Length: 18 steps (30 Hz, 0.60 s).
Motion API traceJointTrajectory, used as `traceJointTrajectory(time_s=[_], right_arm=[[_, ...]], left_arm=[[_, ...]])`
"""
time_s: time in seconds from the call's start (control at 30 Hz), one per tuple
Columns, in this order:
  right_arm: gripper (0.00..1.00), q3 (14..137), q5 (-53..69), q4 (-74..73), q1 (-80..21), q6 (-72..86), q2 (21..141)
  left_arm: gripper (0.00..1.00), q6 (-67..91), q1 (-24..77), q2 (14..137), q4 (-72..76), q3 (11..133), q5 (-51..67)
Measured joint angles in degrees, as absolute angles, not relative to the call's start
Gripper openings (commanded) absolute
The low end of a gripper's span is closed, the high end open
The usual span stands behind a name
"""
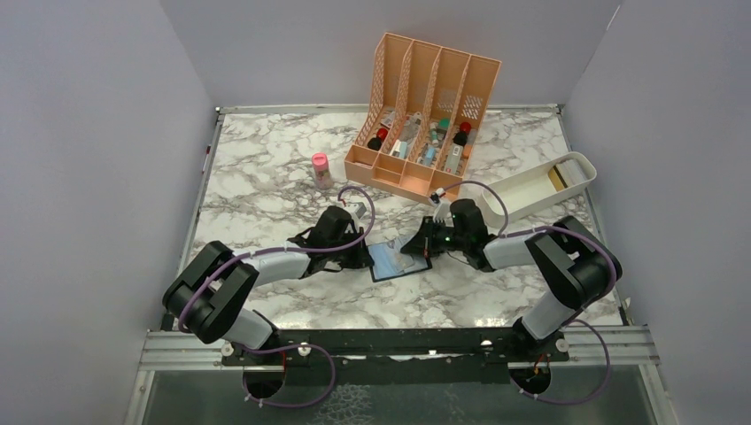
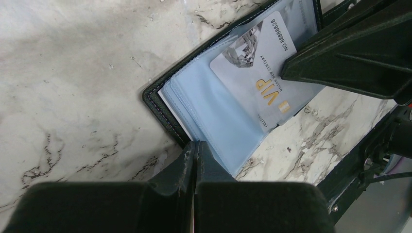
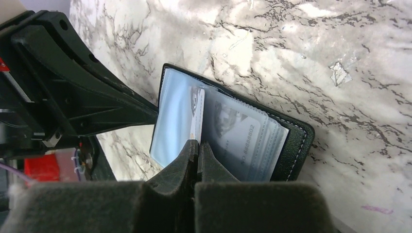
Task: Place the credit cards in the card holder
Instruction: Insert the credit card into the card holder.
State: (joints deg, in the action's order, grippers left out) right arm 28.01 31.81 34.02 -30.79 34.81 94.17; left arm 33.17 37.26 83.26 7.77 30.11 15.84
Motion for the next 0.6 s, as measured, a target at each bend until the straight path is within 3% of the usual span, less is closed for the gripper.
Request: traceJointTrajectory(time_s=[0.6], right_arm=[[0.03,30.55,31.22,28.73,-30.74,27.55,92.71]], left_arm=[[0.00,33.15,37.26,84.49,10.11,30.20,15.86]])
